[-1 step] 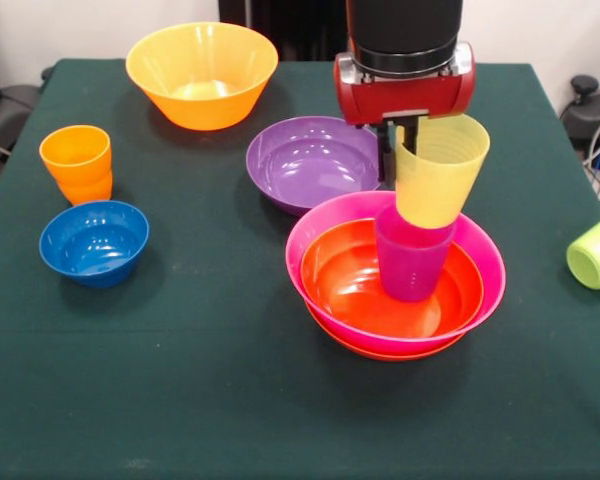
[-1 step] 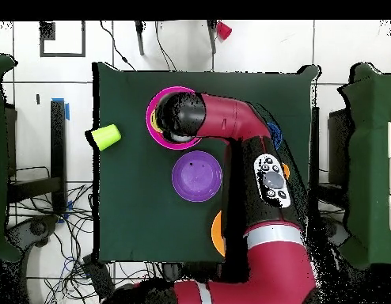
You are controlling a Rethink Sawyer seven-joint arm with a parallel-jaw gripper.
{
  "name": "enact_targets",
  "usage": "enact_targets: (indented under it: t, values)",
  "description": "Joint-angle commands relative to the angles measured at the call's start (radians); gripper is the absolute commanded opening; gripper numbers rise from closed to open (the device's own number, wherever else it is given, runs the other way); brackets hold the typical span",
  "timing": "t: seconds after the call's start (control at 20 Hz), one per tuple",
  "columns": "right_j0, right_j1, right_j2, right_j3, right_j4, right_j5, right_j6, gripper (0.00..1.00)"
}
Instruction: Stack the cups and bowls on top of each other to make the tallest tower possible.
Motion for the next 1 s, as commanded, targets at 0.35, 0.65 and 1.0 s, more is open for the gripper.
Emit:
enact_targets:
  t: [0.35, 0.65, 1.0]
  values:
    - [0.032, 0.022, 0.031, -0.073, -0.048, 0.089, 0.0, 0.0]
    - [0.038, 0.027, 0.027, -0.081, -0.051, 0.071, 0.009, 0.0]
    - [0.028, 0.033, 0.026, -0.072, -0.066, 0.07, -0.019, 0.0]
